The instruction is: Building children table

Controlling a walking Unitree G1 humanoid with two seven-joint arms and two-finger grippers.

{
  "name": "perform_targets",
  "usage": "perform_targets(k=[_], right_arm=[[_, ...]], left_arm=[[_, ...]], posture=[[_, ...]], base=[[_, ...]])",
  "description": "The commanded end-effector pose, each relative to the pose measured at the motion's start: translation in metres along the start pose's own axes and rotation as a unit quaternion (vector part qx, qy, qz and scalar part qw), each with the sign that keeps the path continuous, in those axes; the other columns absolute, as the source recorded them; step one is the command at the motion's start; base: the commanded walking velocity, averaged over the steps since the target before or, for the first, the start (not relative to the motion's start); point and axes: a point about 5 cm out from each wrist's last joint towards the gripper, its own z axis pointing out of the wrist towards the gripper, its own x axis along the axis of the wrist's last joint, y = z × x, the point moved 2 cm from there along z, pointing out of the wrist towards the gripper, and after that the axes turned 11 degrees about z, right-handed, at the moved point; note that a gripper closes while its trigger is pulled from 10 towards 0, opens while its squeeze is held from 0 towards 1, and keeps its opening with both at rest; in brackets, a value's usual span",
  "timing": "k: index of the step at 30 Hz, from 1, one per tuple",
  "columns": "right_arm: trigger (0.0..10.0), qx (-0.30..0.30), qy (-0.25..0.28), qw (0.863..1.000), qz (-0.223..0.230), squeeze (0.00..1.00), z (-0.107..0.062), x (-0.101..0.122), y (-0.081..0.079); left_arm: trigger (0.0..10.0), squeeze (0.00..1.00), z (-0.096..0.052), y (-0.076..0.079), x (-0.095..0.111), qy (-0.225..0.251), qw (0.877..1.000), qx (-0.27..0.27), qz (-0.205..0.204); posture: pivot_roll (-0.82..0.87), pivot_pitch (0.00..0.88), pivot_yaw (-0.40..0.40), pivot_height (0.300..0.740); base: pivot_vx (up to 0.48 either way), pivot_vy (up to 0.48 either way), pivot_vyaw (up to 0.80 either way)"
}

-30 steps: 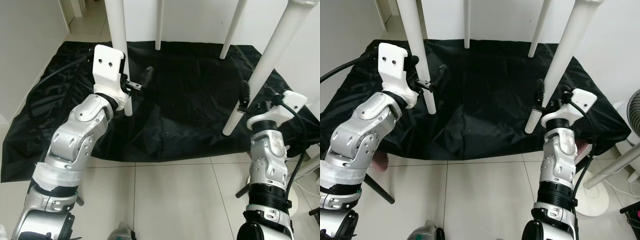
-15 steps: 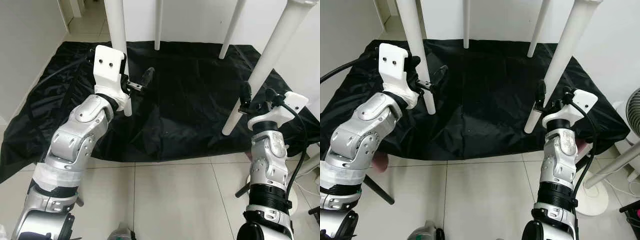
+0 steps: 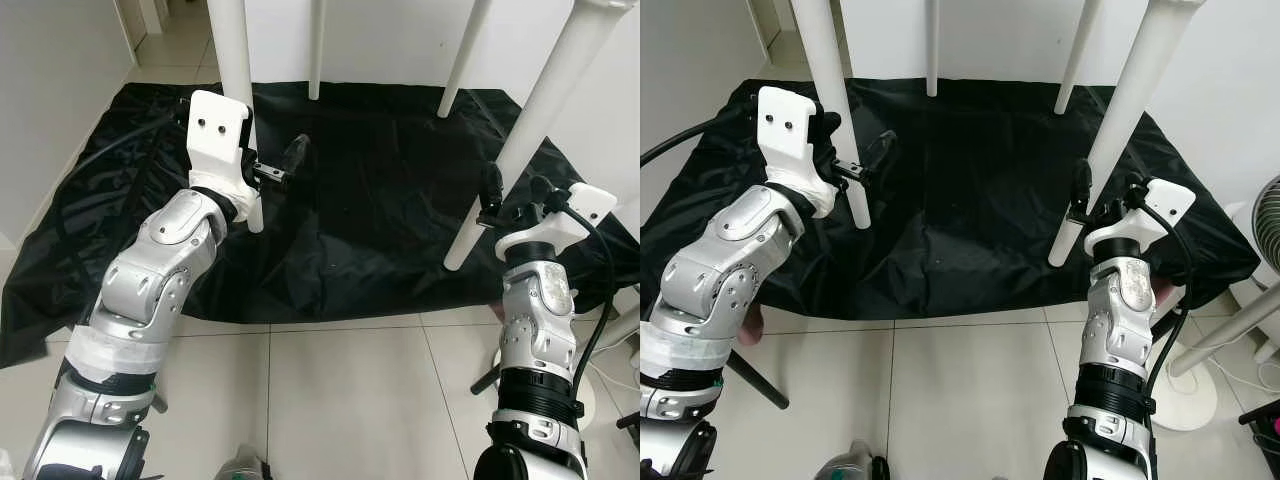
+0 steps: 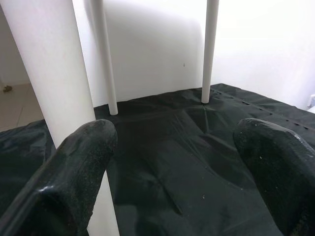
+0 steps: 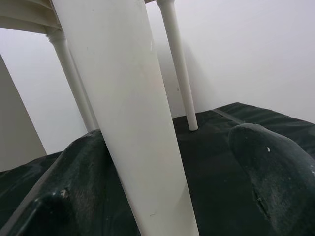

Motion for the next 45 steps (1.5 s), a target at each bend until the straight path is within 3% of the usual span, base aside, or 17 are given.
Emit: perform_targets(k=[1, 25, 26, 27, 28, 29, 31, 45], right_arm=[[10.0, 0.003, 0.004, 1.000, 0.000, 0.00, 0.000, 0.002, 0.000], [10.0, 0.003, 0.004, 1.000, 0.000, 0.00, 0.000, 0.002, 0.000], [10.0, -0.004, 0.007, 1.000, -0.002, 0.00, -0.002, 0.002, 0.001], [10.0, 0.008, -0.033, 0.999, -0.014, 0.00, -0.016, -0.020, -0.006], [10.0, 0.008, -0.033, 0.999, -0.014, 0.00, -0.016, -0.020, -0.006], [10.0, 0.018, -0.062, 0.998, -0.021, 0.00, -0.028, -0.036, -0.012], [10.0, 0.026, -0.081, 0.996, -0.026, 0.00, -0.036, -0.046, -0.016], [10.0, 0.042, -0.092, 0.994, -0.051, 0.00, -0.046, -0.052, -0.021]], left_arm=[[10.0, 0.00, 0.002, 0.003, 0.001, 0.000, 1.000, -0.021, 0.007], [10.0, 0.00, 0.002, 0.003, 0.001, 0.000, 1.000, -0.021, 0.007], [10.0, 0.00, -0.001, 0.005, 0.000, 0.001, 1.000, -0.028, 0.002], [10.0, 0.00, -0.018, 0.007, -0.024, -0.025, 1.000, -0.001, -0.005], [10.0, 0.00, -0.018, 0.007, -0.024, -0.025, 1.000, -0.001, -0.005], [10.0, 0.00, -0.031, 0.009, -0.040, -0.045, 0.999, 0.020, -0.009], [10.0, 0.00, -0.040, 0.010, -0.051, -0.058, 0.998, 0.035, -0.010], [10.0, 0.00, -0.047, 0.012, -0.059, -0.063, 0.997, 0.046, -0.007]], posture=[[0.03, 0.157, -0.024, 0.740], [0.03, 0.157, -0.024, 0.740], [0.03, 0.000, 0.000, 0.740], [0.02, 0.000, 0.000, 0.740], [0.02, 0.000, 0.000, 0.740], [0.02, 0.000, 0.000, 0.740], [0.02, 0.000, 0.000, 0.740], [0.02, 0.000, 0.000, 0.740]], base=[[0.000, 0.000, 0.00], [0.000, 0.000, 0.00], [0.000, 0.000, 0.00], [0.000, 0.000, 0.00], [0.000, 0.000, 0.00], [0.000, 0.000, 0.00], [0.000, 0.000, 0.00], [0.000, 0.000, 0.00]])
